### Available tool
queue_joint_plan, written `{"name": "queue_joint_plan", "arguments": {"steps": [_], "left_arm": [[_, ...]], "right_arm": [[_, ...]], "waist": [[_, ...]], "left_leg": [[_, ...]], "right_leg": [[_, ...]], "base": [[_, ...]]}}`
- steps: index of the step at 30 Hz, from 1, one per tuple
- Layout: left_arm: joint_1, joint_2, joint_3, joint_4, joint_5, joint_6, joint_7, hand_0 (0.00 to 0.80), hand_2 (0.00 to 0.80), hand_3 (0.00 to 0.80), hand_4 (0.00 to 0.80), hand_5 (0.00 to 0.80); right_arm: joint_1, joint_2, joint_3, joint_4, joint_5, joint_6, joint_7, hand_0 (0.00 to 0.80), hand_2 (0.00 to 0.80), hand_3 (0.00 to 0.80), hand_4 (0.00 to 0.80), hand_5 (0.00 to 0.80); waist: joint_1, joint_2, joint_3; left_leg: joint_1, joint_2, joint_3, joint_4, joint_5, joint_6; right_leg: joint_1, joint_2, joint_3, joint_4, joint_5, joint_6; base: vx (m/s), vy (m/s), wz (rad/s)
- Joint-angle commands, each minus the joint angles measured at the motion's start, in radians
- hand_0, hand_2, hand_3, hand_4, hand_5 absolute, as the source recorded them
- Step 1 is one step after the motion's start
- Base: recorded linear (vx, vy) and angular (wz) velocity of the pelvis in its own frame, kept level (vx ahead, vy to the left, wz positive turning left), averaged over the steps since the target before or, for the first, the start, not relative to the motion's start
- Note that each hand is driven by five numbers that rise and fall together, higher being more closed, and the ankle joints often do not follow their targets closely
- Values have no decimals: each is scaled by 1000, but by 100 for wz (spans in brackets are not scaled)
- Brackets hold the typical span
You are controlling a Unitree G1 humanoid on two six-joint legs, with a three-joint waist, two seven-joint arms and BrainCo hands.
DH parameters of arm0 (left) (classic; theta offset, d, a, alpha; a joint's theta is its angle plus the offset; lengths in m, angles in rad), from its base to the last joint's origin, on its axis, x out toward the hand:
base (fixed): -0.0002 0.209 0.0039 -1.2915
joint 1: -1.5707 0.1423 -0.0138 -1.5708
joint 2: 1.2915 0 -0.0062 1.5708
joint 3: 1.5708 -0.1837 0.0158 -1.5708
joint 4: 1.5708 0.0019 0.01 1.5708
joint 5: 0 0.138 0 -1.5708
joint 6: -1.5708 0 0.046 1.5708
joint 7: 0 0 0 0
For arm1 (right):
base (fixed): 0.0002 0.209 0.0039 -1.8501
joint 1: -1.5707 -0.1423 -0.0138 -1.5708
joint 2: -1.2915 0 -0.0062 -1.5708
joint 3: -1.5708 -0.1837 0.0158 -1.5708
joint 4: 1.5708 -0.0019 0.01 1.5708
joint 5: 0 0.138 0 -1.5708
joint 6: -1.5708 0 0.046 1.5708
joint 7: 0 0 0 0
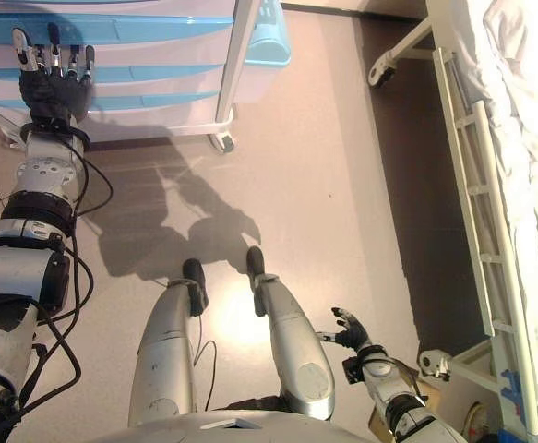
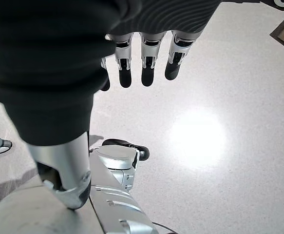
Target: Open the drawer and pick up the medicine
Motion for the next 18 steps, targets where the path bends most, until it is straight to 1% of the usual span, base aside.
{"name": "queue_joint_plan", "arguments": {"steps": [1,2,3,4,5,6,7,8,9,10,12,14,18], "left_arm": [[-169,43,-64,-108,11,20,-172,0,0,0,0,0],[-165,40,-62,-114,9,23,-217,0,0,0,0,0],[-163,38,-62,-123,9,28,-270,119,119,119,119,119],[-159,35,-64,-138,11,36,-356,408,408,408,408,408],[-155,27,-69,-168,33,34,-432,414,414,414,414,414],[-144,15,-78,-214,61,43,-514,464,464,464,464,464],[-137,9,-80,-231,71,50,-547,505,505,505,505,505],[-133,-1,-94,-273,96,44,-584,668,668,668,668,668],[-130,-7,-102,-306,108,45,-613,800,800,800,800,800],[-130,-12,-113,-348,120,47,-663,800,800,800,800,800],[-133,-17,-125,-395,129,50,-727,800,800,800,800,800],[-133,-26,-150,-456,121,32,-811,800,800,800,800,800],[-102,-58,-181,-561,133,2,-907,800,800,800,800,800]], "right_arm": [[39,-4,66,-10,28,-8,12,0,0,0,0,0],[40,-2,69,-12,30,-5,11,0,0,0,0,0],[41,0,71,-14,31,-2,12,0,0,0,0,0],[43,1,73,-17,31,3,14,0,0,0,0,0],[46,2,74,-21,29,8,17,0,0,0,0,0],[49,2,74,-20,25,9,22,0,0,0,0,0],[51,2,73,-18,21,9,23,0,0,0,0,0],[53,2,75,-19,15,12,27,0,0,0,0,0],[56,1,76,-24,6,20,30,0,0,0,0,0],[60,-1,80,-28,-3,25,35,0,0,0,0,0],[67,-2,86,-36,-10,33,37,0,0,0,0,0],[71,-8,93,-46,-21,45,42,0,0,0,0,0],[62,-15,99,-59,-32,58,50,0,0,0,0,0]], "waist": [[-5,-12,-31],[-4,-14,-31],[-3,-15,-31],[-3,-17,-33],[-2,-19,-33],[0,-21,-34],[2,-22,-34],[3,-22,-35],[3,-22,-36],[4,-23,-36],[7,-25,-37],[11,-25,-35],[20,-22,-31]], "left_leg": [[24,-66,-6,9,-140,19],[26,-68,-8,8,-140,19],[27,-68,-9,9,-141,20],[30,-68,-9,8,-142,20],[33,-69,-10,6,-142,20],[35,-70,-11,4,-142,20],[38,-70,-11,1,-141,20],[42,-72,-12,-5,-139,22],[48,-74,-13,-12,-138,24],[54,-76,-14,-18,-136,26],[59,-78,-16,-24,-134,28],[63,-81,-19,-29,-129,29],[75,-85,-25,-43,-120,29]], "right_leg": [[47,17,-20,-109,83,-24],[50,17,-19,-111,84,-23],[54,17,-19,-113,84,-22],[58,17,-17,-116,84,-22],[63,17,-16,-120,85,-21],[68,17,-17,-125,87,-21],[71,17,-16,-127,89,-21],[75,18,-14,-131,90,-21],[80,19,-12,-135,91,-20],[86,20,-9,-141,93,-20],[96,20,-8,-149,95,-19],[109,20,-7,-158,97,-19],[137,24,-6,-176,95,-24]], "base": [[20,-37,3],[18,-37,2],[20,-36,1],[21,-38,1],[22,-38,1],[0,0,0],[0,0,0],[0,0,0],[20,-10,3],[17,-11,5],[13,-18,7],[5,-15,7],[-21,-9,6]]}}
